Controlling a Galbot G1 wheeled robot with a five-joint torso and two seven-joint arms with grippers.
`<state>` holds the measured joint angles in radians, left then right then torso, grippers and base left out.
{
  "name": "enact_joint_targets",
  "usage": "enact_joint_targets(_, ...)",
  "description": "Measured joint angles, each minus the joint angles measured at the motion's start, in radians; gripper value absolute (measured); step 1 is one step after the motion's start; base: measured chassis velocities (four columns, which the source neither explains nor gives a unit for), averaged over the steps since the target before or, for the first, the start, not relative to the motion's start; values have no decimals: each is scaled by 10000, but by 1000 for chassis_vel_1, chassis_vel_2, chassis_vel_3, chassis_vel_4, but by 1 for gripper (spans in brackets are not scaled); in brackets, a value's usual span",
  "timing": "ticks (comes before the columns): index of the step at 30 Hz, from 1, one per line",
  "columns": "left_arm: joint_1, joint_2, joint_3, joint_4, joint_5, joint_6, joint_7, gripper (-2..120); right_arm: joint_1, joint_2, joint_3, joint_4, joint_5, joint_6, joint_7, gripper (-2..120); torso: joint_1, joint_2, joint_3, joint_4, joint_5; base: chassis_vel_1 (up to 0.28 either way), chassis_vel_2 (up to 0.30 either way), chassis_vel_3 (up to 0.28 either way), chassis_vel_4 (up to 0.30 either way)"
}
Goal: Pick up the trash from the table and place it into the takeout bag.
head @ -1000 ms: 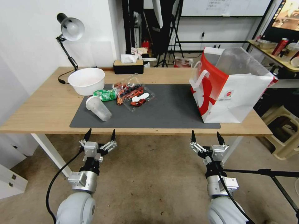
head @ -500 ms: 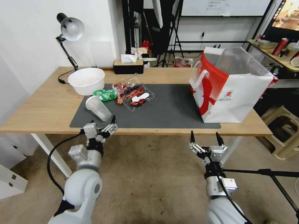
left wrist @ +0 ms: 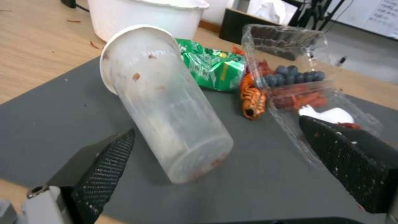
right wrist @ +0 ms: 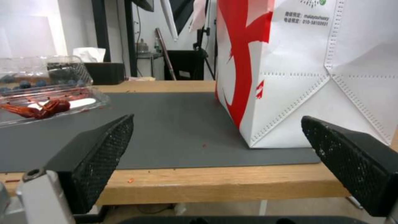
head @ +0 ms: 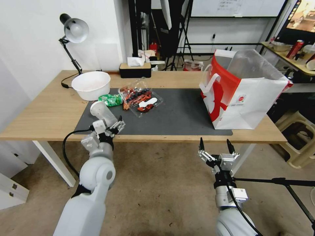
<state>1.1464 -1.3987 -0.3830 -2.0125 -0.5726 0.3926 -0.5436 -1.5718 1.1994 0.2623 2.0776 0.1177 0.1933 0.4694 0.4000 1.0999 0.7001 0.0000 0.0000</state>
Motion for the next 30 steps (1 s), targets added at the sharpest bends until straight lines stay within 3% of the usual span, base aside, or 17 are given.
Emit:
enact_joint_targets(23,-1253,3,308,1696,542,165,-745,96,23,228,-105,-113,-171,26,46,100,0,2,-1,0,0,0,0,0,0)
enact_joint_targets(30,-1291,16,293,1853,685,224,-832,94,-2,249,-87,-110,-199,51,58,100,0,2,-1,0,0,0,0,0,0)
